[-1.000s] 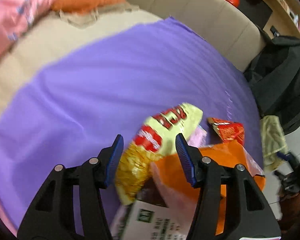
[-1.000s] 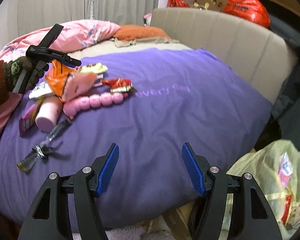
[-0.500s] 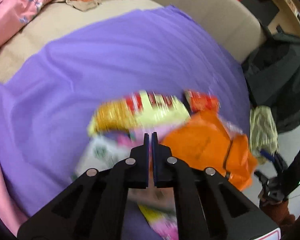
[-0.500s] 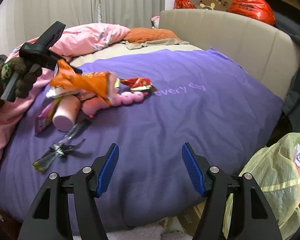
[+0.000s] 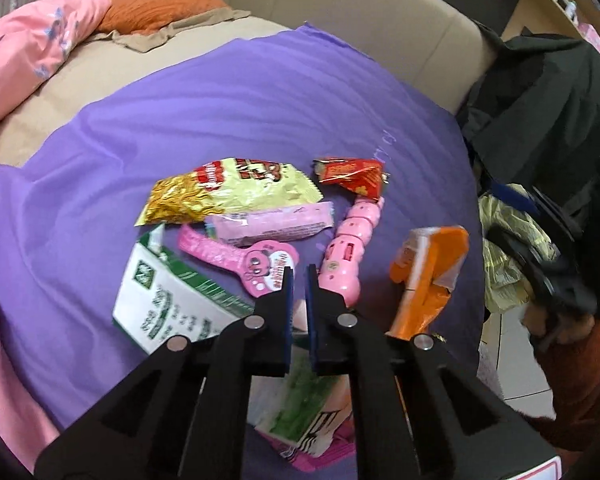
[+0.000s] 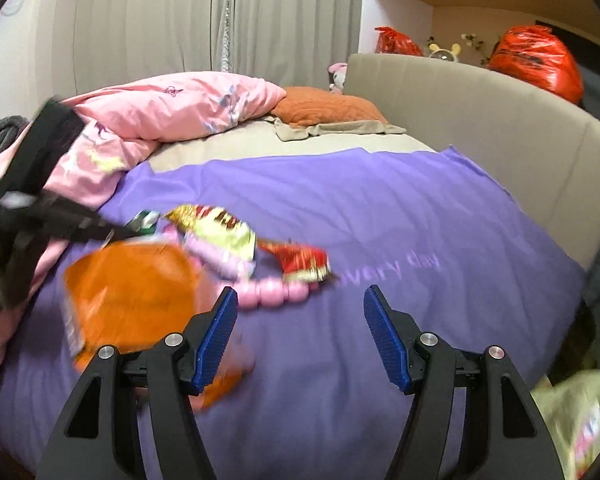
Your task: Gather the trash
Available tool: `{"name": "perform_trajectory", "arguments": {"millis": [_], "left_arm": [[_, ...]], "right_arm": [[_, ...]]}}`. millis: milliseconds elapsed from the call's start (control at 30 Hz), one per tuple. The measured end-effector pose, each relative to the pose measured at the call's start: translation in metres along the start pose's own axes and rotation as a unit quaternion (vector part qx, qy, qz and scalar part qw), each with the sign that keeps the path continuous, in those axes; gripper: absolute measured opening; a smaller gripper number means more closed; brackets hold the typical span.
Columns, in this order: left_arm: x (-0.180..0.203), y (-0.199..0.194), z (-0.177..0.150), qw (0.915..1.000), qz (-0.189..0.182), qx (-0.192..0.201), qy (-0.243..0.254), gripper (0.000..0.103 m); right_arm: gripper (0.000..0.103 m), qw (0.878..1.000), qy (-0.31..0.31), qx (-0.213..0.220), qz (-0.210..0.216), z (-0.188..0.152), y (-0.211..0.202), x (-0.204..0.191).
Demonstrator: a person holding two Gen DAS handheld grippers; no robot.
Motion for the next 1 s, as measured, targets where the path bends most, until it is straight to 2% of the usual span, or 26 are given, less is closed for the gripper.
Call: {"name": "perform_trajectory", "arguments": {"millis": [133, 200, 267, 300, 333, 367, 400, 567, 667, 800, 833, 933, 1000], "left_arm": [[0.001, 0.003, -0.002, 0.9998, -0.015, 0.009, 0.011, 0.008], [0.000, 0.000, -0.001, 0.9994, -0.024, 0.012, 0.022, 0.019], [-0.001, -0.006, 0.005, 0.9987, -0.028, 0.020, 0.037, 0.025], [-0.004, -0.009, 0.010, 0.9984, -0.027, 0.023, 0.045, 0.028], [-0.007, -0.013, 0.015, 0.9979, -0.023, 0.029, 0.053, 0.030], [-0.012, -0.016, 0.022, 0.9974, -0.019, 0.036, 0.060, 0.034], [-0.017, -0.019, 0.028, 0.9968, -0.017, 0.043, 0.065, 0.036], [-0.061, -0.008, 0.062, 0.9975, -0.002, 0.063, 0.032, 0.042], [-0.079, 0.012, 0.072, 0.9990, -0.001, 0.040, 0.018, 0.042], [-0.097, 0.040, 0.076, 0.9998, 0.011, 0.003, 0.015, 0.044], [-0.103, 0.046, 0.075, 1.0000, 0.008, -0.006, 0.000, 0.044], [-0.105, 0.062, 0.064, 0.9967, -0.050, -0.040, -0.049, 0.044], [-0.091, 0.064, 0.054, 0.9960, -0.065, -0.054, -0.028, 0.045]], "right_arm": [[0.062, 0.999, -0.016, -0.032, 0.002, 0.010, 0.061, 0.003], [0.062, 0.999, -0.013, -0.048, 0.008, 0.010, 0.087, 0.006], [0.061, 0.998, 0.003, -0.067, 0.021, 0.008, 0.109, 0.011], [0.058, 0.996, 0.016, -0.082, 0.031, 0.006, 0.120, 0.013], [0.048, 0.993, 0.032, -0.099, 0.054, 0.002, 0.129, 0.013], [0.045, 0.989, 0.051, -0.105, 0.086, 0.000, 0.130, 0.012], [0.040, 0.989, 0.055, -0.100, 0.092, -0.001, 0.128, 0.011], [0.038, 0.996, 0.023, -0.071, 0.054, -0.005, 0.093, 0.009], [0.038, 0.997, 0.035, -0.061, 0.037, -0.012, 0.064, 0.018], [0.038, 0.995, 0.078, -0.043, 0.041, -0.027, 0.024, 0.032], [0.038, 0.995, 0.086, -0.041, 0.039, -0.032, 0.017, 0.034], [0.038, 0.994, 0.098, -0.044, 0.031, -0.047, 0.004, 0.036], [0.038, 0.993, 0.102, -0.048, 0.028, -0.057, -0.002, 0.036]]}}
Point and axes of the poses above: each gripper's, at about its wrist camera, not at the fingertips, and y roughly the way its jaws point, x to its right, z to its top, the point moved 8 cm from there along y, roughly the way its jaws point, and after that the axes turned 4 degrees about -z, right-handed, at the moved point
